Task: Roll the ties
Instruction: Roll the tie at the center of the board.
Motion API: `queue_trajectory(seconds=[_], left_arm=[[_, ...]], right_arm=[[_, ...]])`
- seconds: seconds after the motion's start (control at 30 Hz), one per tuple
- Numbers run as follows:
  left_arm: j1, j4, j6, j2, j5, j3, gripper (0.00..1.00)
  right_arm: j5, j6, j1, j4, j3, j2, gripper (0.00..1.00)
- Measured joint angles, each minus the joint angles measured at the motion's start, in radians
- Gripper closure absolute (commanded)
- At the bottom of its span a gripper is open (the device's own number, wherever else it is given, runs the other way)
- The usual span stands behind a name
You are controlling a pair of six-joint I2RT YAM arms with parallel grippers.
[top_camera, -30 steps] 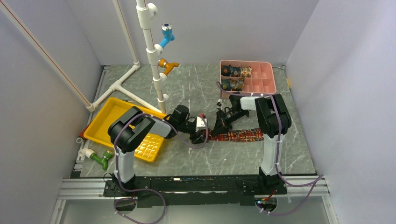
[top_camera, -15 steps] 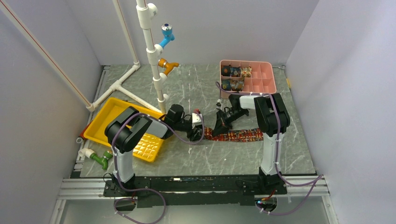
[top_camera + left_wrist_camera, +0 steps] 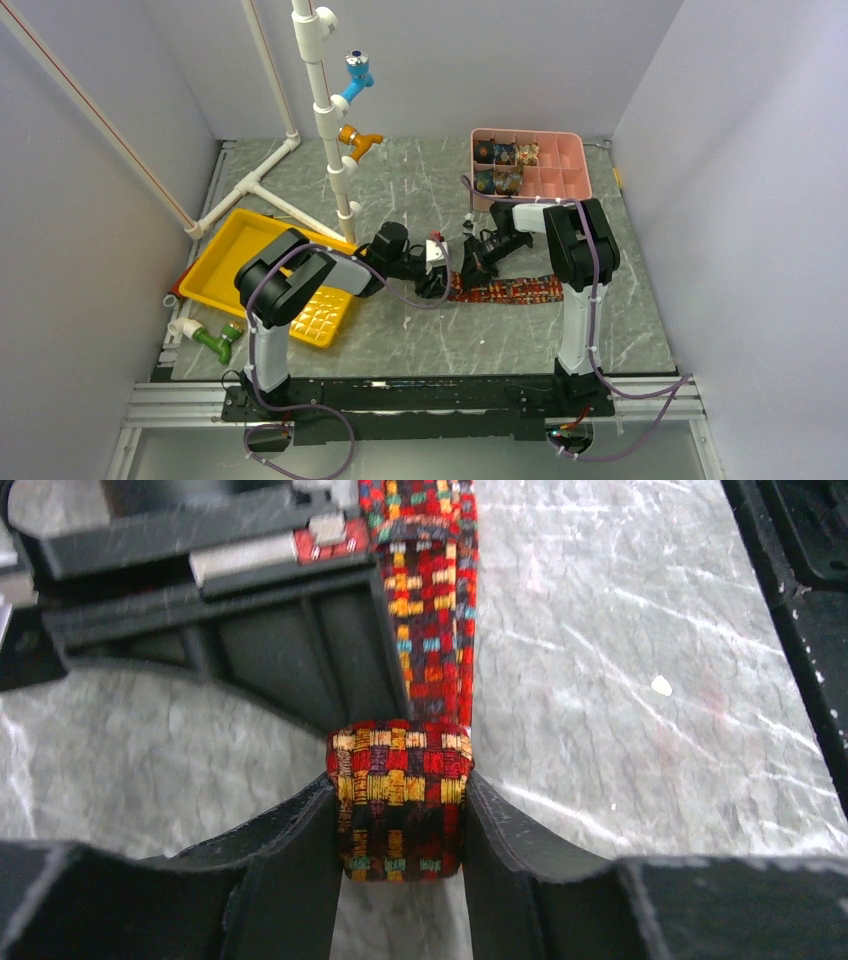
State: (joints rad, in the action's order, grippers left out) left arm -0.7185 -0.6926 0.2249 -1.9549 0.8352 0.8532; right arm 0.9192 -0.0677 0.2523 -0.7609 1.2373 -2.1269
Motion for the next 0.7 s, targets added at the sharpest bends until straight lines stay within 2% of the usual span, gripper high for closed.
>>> queue_trajectory(seconds=[0.13,0.7], left_arm=[[-0.035,0.000,0.014,-0.034,-0.028,0.042,0.52],[-0.036,-0.028,0.077,-0.067,-0.016,0.051,0.48]], right_arm=[[-0.002,0.004,-0.002,-0.005,0.000,0.000,1.00],[-0.002,-0.003,-0.016,0.014,-0.022,0.010,1.00]])
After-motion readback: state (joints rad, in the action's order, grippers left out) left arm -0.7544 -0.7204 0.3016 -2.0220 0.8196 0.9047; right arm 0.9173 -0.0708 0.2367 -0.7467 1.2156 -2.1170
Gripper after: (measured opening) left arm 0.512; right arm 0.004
